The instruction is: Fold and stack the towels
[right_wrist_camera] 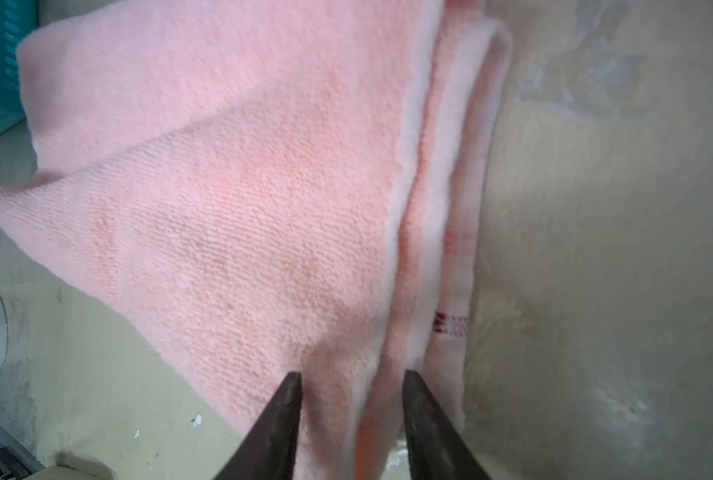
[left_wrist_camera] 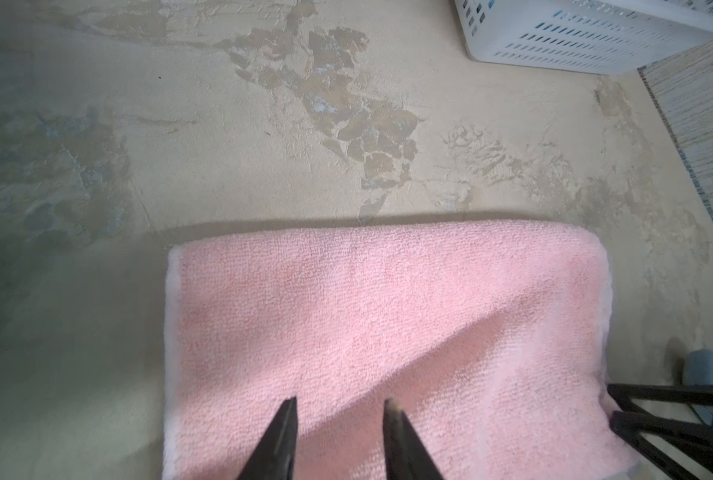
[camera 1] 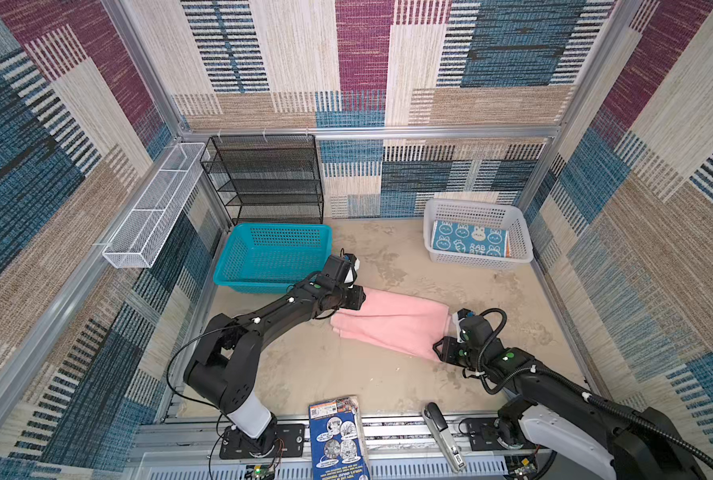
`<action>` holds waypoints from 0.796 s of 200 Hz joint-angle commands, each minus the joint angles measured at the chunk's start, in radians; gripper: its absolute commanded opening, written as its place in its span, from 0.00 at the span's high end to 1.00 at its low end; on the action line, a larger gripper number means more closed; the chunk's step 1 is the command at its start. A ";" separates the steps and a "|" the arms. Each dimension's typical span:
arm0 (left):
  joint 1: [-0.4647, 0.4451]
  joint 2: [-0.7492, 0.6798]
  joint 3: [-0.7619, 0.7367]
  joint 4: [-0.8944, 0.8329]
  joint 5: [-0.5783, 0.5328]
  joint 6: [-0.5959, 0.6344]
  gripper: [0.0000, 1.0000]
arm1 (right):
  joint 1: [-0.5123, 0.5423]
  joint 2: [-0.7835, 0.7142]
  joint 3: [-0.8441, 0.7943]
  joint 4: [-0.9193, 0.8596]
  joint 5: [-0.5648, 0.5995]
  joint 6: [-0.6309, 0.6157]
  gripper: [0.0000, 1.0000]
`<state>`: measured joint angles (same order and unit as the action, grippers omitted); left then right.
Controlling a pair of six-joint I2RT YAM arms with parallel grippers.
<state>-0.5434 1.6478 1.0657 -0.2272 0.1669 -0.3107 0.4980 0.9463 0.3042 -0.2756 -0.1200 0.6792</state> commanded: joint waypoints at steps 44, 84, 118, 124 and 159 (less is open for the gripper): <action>-0.001 0.090 0.026 0.048 -0.006 -0.013 0.63 | 0.003 -0.038 -0.032 0.088 -0.067 0.031 0.70; -0.001 0.130 0.027 0.069 -0.007 -0.024 0.63 | 0.004 -0.047 -0.047 0.078 -0.070 0.048 0.75; -0.001 0.144 0.025 0.078 0.000 -0.025 0.63 | 0.004 -0.064 -0.009 -0.048 0.033 0.050 0.52; 0.000 0.145 0.025 0.080 0.002 -0.025 0.63 | 0.004 -0.072 -0.002 -0.060 0.042 0.048 0.52; 0.000 0.150 0.023 0.084 0.000 -0.025 0.63 | 0.004 -0.077 0.011 -0.042 0.021 0.045 0.59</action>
<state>-0.5434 1.7950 1.0847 -0.1654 0.1631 -0.3183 0.5026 0.8673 0.3050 -0.3126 -0.1112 0.7170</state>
